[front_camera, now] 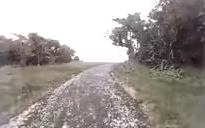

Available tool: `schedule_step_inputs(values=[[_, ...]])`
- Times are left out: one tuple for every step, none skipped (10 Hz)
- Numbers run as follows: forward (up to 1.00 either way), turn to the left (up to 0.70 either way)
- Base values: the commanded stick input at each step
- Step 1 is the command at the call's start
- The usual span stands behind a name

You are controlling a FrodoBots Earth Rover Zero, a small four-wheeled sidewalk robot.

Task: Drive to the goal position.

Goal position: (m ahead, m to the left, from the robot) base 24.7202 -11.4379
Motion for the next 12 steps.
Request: schedule_step_inputs(values=[[1.0, 0.0], [1.0, 0.0], [1.0, 0.0], [1.0, 0.0], [1.0, 0.0], [1.0, 0.0], [1.0, 0.01], [1.0, 0.03], [1.0, 0.0], [1.0, 0.0], [1.0, 0.0], [1.0, 0.0]])
